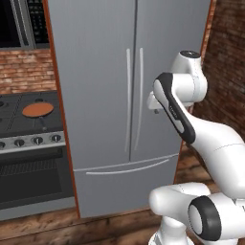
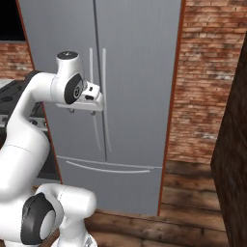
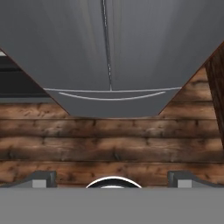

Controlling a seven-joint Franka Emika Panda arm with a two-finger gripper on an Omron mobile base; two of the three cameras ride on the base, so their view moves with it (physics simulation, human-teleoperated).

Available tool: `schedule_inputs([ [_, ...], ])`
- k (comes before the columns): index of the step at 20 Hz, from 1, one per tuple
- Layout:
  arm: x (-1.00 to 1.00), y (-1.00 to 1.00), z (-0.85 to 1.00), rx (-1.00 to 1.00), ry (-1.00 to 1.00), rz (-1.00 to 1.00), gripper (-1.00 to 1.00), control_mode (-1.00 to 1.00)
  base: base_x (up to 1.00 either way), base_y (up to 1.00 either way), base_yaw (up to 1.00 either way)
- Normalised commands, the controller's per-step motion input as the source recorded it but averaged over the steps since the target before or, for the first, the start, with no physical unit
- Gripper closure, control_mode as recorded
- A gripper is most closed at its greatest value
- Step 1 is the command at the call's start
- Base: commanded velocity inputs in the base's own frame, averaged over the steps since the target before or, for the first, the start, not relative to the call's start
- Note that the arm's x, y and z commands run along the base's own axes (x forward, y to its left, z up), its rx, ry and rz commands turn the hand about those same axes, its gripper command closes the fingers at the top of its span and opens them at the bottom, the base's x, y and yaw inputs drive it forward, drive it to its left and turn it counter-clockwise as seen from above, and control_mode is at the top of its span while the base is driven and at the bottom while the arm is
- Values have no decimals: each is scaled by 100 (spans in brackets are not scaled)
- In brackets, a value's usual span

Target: Retrieve the fish from the fridge and place it on the saucepan with marinade on the stove.

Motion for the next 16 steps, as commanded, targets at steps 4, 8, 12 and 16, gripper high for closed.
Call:
schedule_inputs([
  [4, 0, 0, 0, 0, 0, 0, -100, 100, 0, 0, 0],
  [8, 0, 0, 0, 0, 0, 0, -100, 100, 0, 0, 0],
  [12, 0, -1, 0, 0, 0, 0, -100, -100, 0, 0, 0],
  [16, 0, -16, -3, 0, -16, 0, -100, -100, 0, 0, 0],
])
